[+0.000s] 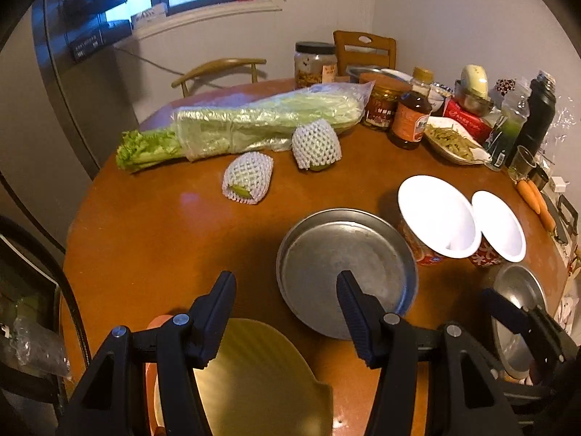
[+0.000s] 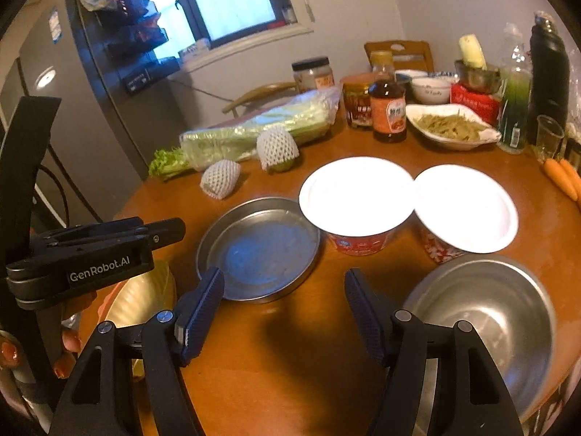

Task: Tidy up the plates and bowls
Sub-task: 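Move the left gripper to the grey metal tray and grasp its rim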

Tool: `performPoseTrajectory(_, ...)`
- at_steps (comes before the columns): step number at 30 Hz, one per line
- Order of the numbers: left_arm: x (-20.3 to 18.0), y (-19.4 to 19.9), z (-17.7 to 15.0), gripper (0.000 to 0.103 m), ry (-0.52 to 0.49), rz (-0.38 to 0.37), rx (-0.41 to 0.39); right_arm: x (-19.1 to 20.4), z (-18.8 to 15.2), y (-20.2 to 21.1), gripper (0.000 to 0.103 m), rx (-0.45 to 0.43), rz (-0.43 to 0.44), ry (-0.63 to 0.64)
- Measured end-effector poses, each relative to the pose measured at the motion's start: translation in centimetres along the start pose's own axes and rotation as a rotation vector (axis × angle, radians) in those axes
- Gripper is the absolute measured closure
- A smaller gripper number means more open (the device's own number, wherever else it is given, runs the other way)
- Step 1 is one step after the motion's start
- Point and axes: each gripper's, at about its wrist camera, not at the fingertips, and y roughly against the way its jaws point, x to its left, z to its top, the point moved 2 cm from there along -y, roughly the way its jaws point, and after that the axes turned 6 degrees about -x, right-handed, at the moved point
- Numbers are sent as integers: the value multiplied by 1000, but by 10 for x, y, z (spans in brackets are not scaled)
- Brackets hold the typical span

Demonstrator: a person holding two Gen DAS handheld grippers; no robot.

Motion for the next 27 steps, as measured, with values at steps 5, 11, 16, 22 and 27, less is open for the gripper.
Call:
performPoseTrajectory(5, 6, -19, 3, 46, 11, -8, 37, 3, -2, -20, 32, 50, -13, -11)
performPoseTrajectory(11, 5, -40, 5, 46, 7, -25, 76, 2, -2, -37, 32, 86, -33, -26)
performPoseTrajectory(16, 7, -54, 6, 46, 15, -37, 105, 1, -3, -48, 32, 124, -44, -38)
performPoseTrajectory(22, 11, -67, 4, 46, 16, -28, 127, 1, -2, -57, 32, 140, -57, -26)
performPoseTrajectory(27, 10, -74, 1, 51, 16, -43, 144, 3, 0, -65, 33, 150, -87, 7)
